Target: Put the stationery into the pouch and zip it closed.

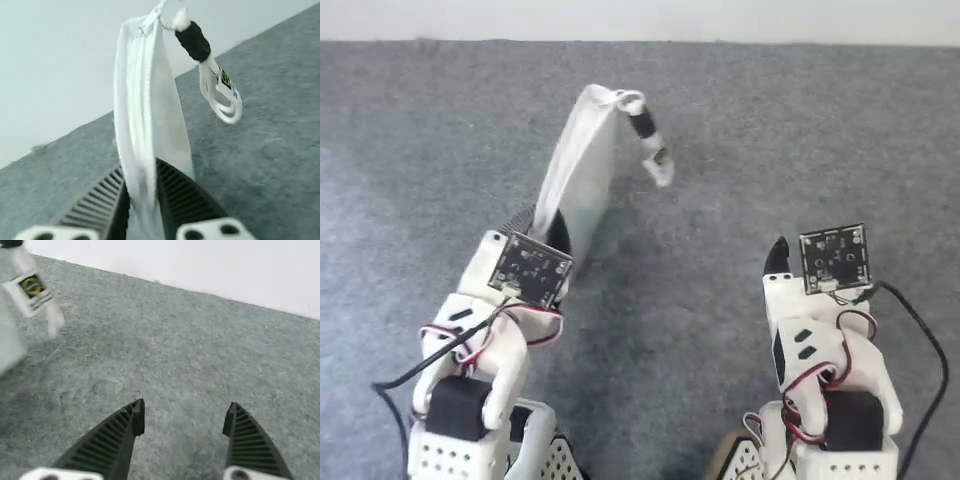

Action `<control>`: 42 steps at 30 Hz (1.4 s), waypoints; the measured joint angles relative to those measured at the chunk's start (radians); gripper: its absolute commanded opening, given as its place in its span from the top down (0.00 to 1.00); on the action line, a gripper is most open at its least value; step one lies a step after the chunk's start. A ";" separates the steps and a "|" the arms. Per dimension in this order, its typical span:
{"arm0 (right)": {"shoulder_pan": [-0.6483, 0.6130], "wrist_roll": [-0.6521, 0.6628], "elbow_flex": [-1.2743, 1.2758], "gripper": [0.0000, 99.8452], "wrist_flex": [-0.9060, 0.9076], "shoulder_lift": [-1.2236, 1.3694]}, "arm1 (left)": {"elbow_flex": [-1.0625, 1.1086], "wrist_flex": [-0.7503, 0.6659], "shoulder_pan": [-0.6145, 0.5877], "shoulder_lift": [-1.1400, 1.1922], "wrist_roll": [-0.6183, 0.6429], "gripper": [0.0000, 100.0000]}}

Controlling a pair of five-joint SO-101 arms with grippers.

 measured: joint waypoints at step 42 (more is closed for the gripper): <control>-0.002 0.000 0.009 0.75 -0.009 -0.003 | -0.031 -0.025 0.091 -0.009 0.443 0.70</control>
